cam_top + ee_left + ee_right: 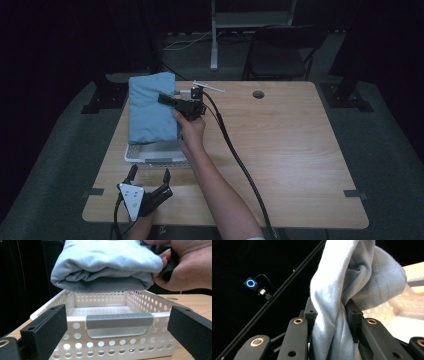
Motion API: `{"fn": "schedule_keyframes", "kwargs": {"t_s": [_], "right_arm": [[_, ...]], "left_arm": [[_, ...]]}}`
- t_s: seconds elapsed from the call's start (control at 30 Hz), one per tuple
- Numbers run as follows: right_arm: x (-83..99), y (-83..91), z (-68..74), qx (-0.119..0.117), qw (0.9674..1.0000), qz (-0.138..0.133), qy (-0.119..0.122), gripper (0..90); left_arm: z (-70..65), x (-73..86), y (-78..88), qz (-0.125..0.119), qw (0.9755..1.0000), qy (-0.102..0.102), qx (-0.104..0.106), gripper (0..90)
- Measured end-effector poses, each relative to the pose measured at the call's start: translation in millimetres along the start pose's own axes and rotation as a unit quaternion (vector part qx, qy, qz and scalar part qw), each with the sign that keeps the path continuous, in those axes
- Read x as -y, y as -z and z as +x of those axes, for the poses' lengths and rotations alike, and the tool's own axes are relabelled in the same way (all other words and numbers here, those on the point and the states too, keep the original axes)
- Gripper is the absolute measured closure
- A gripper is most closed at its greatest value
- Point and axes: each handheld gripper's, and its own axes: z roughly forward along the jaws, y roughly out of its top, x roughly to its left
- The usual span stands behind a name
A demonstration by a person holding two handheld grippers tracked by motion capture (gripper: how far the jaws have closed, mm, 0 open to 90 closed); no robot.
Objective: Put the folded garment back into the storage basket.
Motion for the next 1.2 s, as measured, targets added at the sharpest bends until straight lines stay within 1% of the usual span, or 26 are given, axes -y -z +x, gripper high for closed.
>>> {"fn": "schedule_keyframes", "kwargs": {"t_s": [0.03, 0.2, 0.33, 0.5, 0.57, 0.67, 0.77, 0.83, 0.87, 0.97, 1.07, 1.13, 1.2], "right_arm": [[1.2, -0.3, -0.9, 0.001, 1.0, 0.003, -0.003, 70.3], [5.1, 2.7, -5.4, 0.012, 0.9999, 0.009, 0.002, 70.3], [7.8, 6.2, -10.0, 0.02, 0.9997, 0.015, -0.005, 70.2], [12.1, 8.9, -13.7, 0.036, 0.999, 0.026, -0.005, 70.1], [13.6, 9.1, -14.2, 0.047, 0.9983, 0.035, -0.005, 70.1], [15.0, 7.8, -13.5, 0.07, 0.9962, 0.05, -0.007, 70.1], [14.6, 5.9, -12.0, 0.086, 0.9938, 0.069, 0.004, 70.0], [14.7, 5.0, -10.5, 0.099, 0.9916, 0.082, 0.015, 70.0], [14.6, 4.7, -9.9, 0.105, 0.9904, 0.088, 0.016, 69.9], [14.8, 3.9, -11.2, 0.108, 0.9888, 0.101, 0.016, 69.8], [14.9, 1.2, -10.0, 0.11, 0.987, 0.115, 0.023, 69.8], [14.9, -1.4, -8.5, 0.115, 0.9849, 0.125, 0.032, 69.7], [15.9, -3.2, -8.3, 0.125, 0.9825, 0.132, 0.041, 69.7]], "left_arm": [[0.0, 0.0, 0.0, 0.0, 1.0, 0.0, 0.0, 3.6], [-0.1, 0.0, 0.0, 0.0, 1.0, 0.001, 0.0, 3.6], [0.0, 0.0, -0.2, 0.001, 1.0, 0.0, 0.0, 3.6], [0.1, -0.1, -0.2, 0.002, 1.0, -0.001, 0.002, 3.6], [0.1, -0.1, -0.2, 0.002, 1.0, -0.001, 0.002, 3.6], [0.1, 0.0, -0.2, 0.0, 1.0, 0.001, 0.003, 3.6], [0.1, 0.0, -0.1, 0.0, 1.0, 0.0, 0.004, 3.6], [0.2, 0.0, -0.1, 0.0, 1.0, 0.0, 0.004, 3.6], [0.2, 0.0, -0.1, 0.0, 1.0, 0.0, 0.004, 3.6], [0.3, 0.0, 0.0, 0.0, 1.0, 0.0, 0.005, 3.6], [0.2, 0.0, -0.2, 0.001, 1.0, 0.0, 0.005, 3.6], [0.2, 0.0, -0.2, 0.001, 1.0, 0.0, 0.005, 3.6], [0.2, 0.0, -0.1, 0.001, 1.0, 0.0, 0.005, 3.5]]}}
